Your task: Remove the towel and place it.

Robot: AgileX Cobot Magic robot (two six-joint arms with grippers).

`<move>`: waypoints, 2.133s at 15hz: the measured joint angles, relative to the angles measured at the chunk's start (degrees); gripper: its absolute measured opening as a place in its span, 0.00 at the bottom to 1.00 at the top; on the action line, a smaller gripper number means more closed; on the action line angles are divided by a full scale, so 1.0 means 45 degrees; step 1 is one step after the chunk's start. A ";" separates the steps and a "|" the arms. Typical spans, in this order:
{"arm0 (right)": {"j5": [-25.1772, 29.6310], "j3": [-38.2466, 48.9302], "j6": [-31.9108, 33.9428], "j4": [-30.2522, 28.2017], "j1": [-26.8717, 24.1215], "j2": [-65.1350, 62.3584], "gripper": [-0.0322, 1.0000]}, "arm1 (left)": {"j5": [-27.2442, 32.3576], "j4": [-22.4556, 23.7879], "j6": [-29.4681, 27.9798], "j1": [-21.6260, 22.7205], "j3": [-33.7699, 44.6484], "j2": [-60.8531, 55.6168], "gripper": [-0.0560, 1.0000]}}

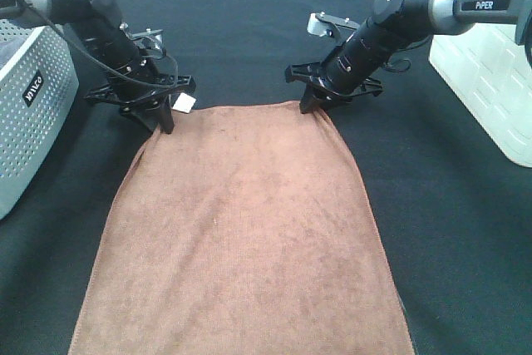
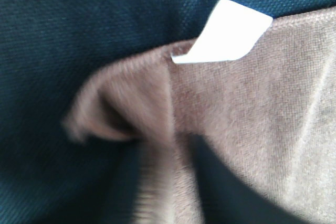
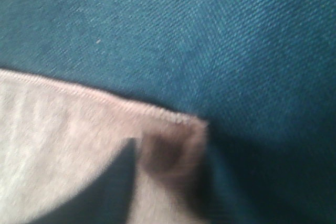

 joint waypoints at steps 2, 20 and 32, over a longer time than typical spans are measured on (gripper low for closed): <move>-0.0115 0.0000 0.0013 -0.0076 0.0013 0.0038 0.10 | 0.0000 0.0000 0.0293 -0.0038 0.0000 0.0038 0.07; -0.4915 -0.0802 -0.0573 -0.2203 0.0140 -0.1541 0.03 | -0.2623 0.0637 0.0815 -0.0089 -0.3501 0.0280 0.06; -0.6035 -0.0980 -0.0586 -0.1999 -0.0166 -0.1451 0.03 | -0.5526 0.0738 0.1732 -0.0191 -0.3641 0.0280 0.06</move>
